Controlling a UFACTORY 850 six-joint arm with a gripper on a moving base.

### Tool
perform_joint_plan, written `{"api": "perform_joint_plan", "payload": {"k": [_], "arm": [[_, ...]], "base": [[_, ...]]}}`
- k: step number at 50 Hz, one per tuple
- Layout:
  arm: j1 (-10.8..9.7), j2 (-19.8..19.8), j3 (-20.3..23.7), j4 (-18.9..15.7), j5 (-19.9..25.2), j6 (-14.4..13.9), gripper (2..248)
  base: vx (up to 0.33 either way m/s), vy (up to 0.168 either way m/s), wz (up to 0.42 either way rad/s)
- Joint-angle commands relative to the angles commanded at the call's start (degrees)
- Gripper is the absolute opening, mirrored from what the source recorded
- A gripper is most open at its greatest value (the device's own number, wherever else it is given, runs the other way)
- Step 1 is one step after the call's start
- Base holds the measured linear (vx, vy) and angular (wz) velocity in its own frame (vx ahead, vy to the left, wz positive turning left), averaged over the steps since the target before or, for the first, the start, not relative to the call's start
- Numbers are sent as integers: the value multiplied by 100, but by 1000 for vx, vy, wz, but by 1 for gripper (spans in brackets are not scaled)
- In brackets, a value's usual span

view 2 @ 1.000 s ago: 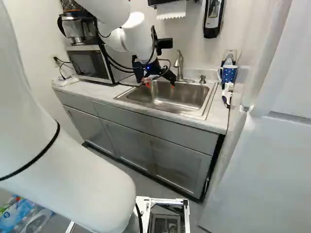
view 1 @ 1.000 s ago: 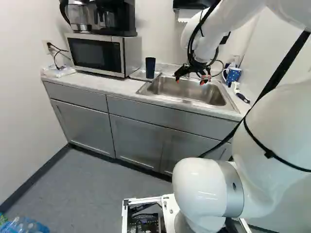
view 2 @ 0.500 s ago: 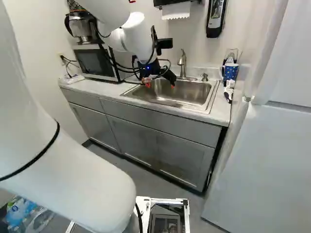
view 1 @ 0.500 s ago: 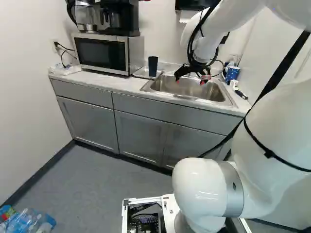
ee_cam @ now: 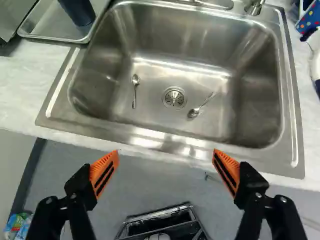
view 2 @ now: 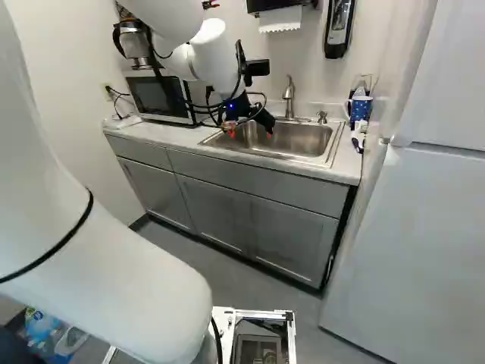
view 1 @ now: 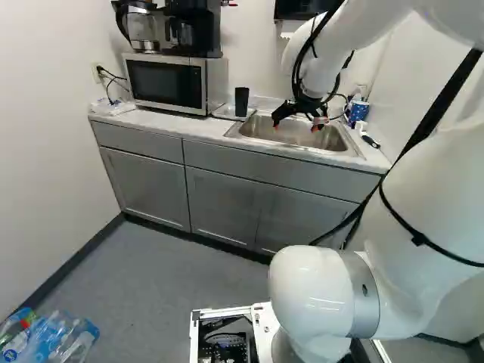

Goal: Rinse the cup and place it in the tray

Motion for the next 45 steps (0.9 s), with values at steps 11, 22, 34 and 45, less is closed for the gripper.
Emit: {"api": "perform_joint_plan", "payload": {"k": [11,22,34,45], "arm": [[0,0,0,0,0,0,247],[0,0,0,0,0,0,247],[0,0,0,0,0,0,247],[0,0,0,0,0,0,247]], "base": [[-111,34,-226],[-92,28,-242],[-85,31,-252],[-90,40,-272]]}}
